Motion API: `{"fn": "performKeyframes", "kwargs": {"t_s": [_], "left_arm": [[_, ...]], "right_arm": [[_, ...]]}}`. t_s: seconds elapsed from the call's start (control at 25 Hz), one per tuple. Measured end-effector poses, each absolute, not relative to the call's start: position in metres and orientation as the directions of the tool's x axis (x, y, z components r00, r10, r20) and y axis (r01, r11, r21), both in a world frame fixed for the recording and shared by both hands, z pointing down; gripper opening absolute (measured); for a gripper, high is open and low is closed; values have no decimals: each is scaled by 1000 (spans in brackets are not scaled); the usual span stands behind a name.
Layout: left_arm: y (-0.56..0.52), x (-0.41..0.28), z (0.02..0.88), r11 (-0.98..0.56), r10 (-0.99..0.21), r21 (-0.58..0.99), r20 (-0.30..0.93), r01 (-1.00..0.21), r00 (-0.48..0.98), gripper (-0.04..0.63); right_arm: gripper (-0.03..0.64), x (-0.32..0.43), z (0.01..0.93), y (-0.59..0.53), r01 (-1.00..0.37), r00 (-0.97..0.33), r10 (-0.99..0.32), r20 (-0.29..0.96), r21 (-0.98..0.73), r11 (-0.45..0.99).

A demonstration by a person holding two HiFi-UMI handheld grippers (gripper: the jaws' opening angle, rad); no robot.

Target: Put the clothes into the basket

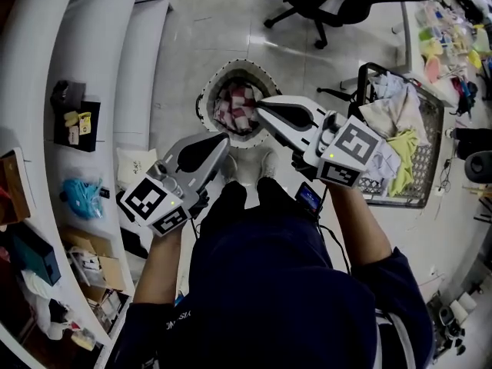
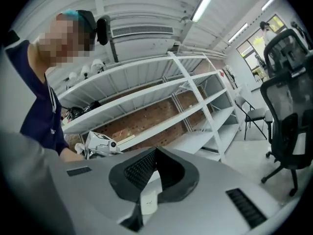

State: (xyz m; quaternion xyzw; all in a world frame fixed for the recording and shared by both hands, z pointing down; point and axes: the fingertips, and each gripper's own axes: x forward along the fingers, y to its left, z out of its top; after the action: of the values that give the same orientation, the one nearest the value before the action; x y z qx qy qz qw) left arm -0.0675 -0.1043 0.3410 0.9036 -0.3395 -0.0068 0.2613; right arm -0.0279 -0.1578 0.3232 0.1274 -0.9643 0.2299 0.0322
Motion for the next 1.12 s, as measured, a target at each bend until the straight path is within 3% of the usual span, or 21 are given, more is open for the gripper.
{"fn": "performKeyframes", "kwargs": {"t_s": [1.12], "left_arm": [[-96, -46, 322, -642, -639, 443, 144, -627, 756, -8]], "right_arm": [[8, -9, 306, -114, -268, -960, -210, 184, -392, 880]]}}
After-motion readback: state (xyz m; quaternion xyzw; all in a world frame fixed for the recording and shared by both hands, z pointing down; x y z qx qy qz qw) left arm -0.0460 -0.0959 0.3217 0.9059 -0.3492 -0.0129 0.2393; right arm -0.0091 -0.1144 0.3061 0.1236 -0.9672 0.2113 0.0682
